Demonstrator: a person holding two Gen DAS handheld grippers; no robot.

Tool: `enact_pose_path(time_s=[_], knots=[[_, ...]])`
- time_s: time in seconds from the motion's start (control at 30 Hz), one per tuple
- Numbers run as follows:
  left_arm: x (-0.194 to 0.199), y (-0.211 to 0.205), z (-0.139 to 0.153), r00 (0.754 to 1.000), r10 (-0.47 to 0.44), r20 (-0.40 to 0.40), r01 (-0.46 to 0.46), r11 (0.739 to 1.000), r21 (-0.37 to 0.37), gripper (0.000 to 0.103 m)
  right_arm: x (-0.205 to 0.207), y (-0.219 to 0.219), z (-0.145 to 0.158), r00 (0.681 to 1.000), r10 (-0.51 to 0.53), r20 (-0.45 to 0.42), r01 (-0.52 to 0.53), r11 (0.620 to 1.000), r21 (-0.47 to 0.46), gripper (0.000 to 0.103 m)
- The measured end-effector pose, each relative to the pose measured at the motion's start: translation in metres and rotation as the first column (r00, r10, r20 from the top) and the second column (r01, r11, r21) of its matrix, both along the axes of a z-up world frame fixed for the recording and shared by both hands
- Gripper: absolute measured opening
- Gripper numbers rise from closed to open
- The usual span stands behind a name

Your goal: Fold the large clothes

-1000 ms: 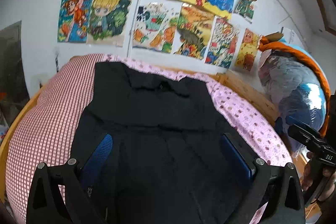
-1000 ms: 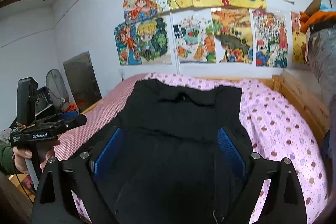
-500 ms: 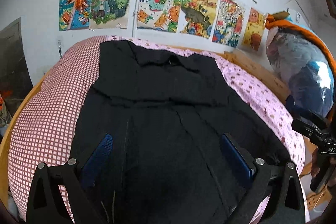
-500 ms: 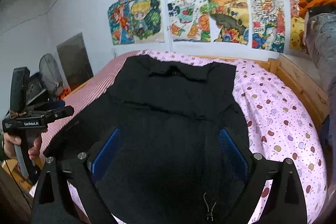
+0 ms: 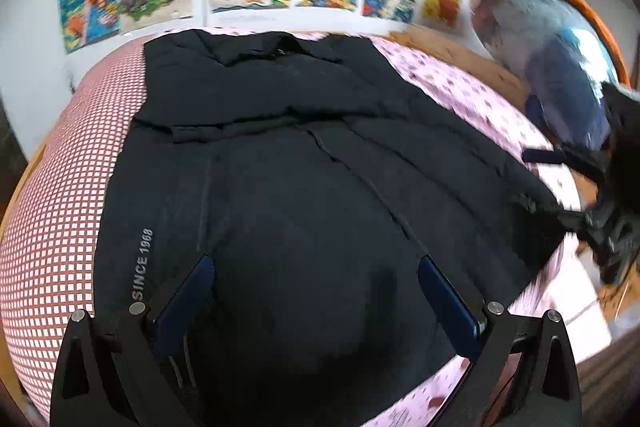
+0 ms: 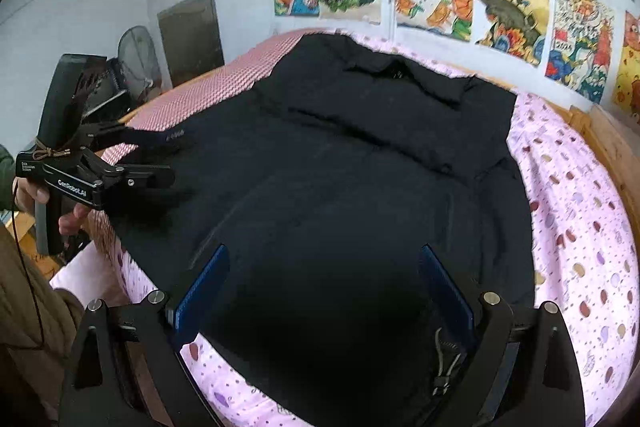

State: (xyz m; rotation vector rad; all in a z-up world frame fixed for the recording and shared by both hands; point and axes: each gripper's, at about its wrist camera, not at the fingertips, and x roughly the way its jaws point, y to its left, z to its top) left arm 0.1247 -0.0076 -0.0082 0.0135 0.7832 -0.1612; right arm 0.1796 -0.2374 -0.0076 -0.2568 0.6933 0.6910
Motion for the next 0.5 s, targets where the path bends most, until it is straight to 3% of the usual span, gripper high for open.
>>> enact_pose_path(time_s=[0.23, 0.5], knots=[[-0.022, -0.013, -0.014, 0.993, -0.116, -0.012, 0.116, 0.991, 0.060, 0.103, -0.005, 0.000, -0.019, 0.997, 0.035, -0.064, -0.038, 0.998, -0.046, 0.093], [-0.039, -0.017, -0.016, 0.978, -0.209, -0.017, 0.210, 0.977, 0.043, 0.103, -0.016, 0.002, -0.033, 0.992, 0.079, -0.096, -0.086, 0.994, -0.063, 0.093]])
